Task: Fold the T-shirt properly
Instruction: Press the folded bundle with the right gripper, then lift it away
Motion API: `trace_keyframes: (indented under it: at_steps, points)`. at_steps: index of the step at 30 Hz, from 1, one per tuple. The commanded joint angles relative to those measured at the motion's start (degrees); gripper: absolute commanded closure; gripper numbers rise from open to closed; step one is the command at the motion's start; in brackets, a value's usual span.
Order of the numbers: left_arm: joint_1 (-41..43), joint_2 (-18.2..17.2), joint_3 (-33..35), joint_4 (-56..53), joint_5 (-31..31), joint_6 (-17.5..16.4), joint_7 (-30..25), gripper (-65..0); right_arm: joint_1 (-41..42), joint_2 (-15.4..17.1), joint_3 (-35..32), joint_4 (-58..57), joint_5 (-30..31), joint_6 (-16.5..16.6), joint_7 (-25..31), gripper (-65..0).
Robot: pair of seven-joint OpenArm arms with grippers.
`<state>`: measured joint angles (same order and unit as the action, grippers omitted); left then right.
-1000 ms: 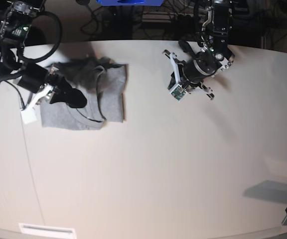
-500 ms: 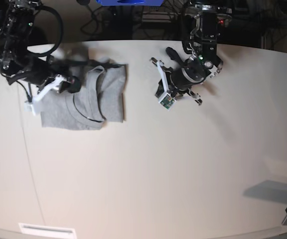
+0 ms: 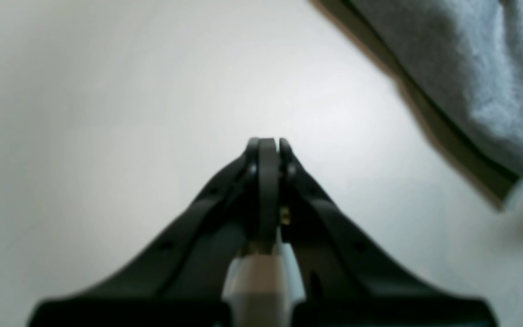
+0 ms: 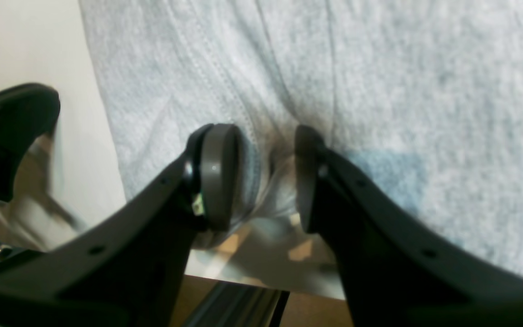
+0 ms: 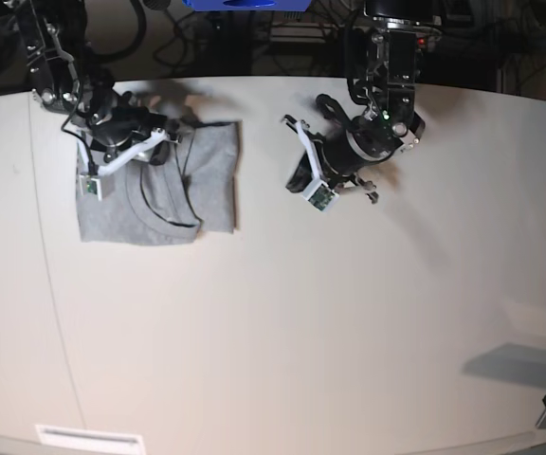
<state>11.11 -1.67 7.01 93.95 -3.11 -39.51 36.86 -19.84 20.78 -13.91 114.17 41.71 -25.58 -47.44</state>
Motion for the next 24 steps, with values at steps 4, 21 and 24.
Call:
trace_keyframes:
  at_steps: [4, 21, 24]
  points:
    - [1.1, -0.2, 0.3, -3.6, 5.4, -0.5, 7.0, 0.0, 0.4, -1.1, -4.3, 0.5, 0.0, 0.0, 0.3, -21.8]
    - [3.7, -0.4, 0.5, 1.0, 4.8, -0.5, 6.9, 0.0, 11.3, -0.7, -7.1, 1.0, 0.5, -6.7, -2.6, -21.8]
    - [3.7, -0.3, 0.5, 0.7, 4.8, -0.5, 6.9, 0.0, 17.5, -1.0, -7.1, 1.1, 6.8, -7.6, -7.0, -21.6]
